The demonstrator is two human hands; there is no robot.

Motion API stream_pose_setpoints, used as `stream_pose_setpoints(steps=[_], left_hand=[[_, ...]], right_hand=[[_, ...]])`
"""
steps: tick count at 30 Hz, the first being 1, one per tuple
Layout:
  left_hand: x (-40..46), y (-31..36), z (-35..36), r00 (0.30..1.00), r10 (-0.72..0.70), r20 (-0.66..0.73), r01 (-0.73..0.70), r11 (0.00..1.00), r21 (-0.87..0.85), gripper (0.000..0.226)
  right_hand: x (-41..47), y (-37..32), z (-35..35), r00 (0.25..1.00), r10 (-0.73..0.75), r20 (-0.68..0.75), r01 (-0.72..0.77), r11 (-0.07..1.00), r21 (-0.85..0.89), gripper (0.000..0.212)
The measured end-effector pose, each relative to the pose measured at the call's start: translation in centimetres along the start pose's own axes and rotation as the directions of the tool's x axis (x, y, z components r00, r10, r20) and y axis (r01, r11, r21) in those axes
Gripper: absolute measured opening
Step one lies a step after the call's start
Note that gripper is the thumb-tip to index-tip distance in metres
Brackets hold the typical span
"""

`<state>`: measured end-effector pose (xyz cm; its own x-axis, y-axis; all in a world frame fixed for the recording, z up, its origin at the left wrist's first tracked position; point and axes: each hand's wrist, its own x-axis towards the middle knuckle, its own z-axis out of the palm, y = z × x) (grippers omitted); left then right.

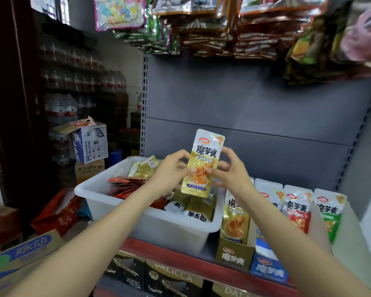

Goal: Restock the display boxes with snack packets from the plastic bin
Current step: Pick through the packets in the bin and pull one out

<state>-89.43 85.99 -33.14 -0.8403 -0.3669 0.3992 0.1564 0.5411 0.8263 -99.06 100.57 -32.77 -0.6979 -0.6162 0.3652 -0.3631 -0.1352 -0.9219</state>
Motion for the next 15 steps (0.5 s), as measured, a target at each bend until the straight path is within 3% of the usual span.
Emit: stream_pose_setpoints(steps=[4, 10, 15], left_hand=[[0.0, 2.1, 3.5, 0.999, 0.020, 0.033, -0.021, 1.000, 0.011, 0.014], [0.2, 3.5, 7.5, 0.998, 0.055, 0.033, -0.059, 0.986, 0.157, 0.040], [0.4, 4.1, 8.9, 0.997, 0.079, -0.020, -0.075, 0.988, 0.136, 0.053]], right_hand=[[-2.3, -0.6, -3.6, 0.997, -0.041, -0.067, 0.042, 0.999, 0.015, 0.051], [-4.1, 0.3, -7.4, 0.977, -0.060, -0.206, 0.054, 0.998, -0.036, 0.052], [-4.8, 1.8, -8.4, 0.985, -0.025, -0.173, 0.007, 0.995, -0.102, 0.049]])
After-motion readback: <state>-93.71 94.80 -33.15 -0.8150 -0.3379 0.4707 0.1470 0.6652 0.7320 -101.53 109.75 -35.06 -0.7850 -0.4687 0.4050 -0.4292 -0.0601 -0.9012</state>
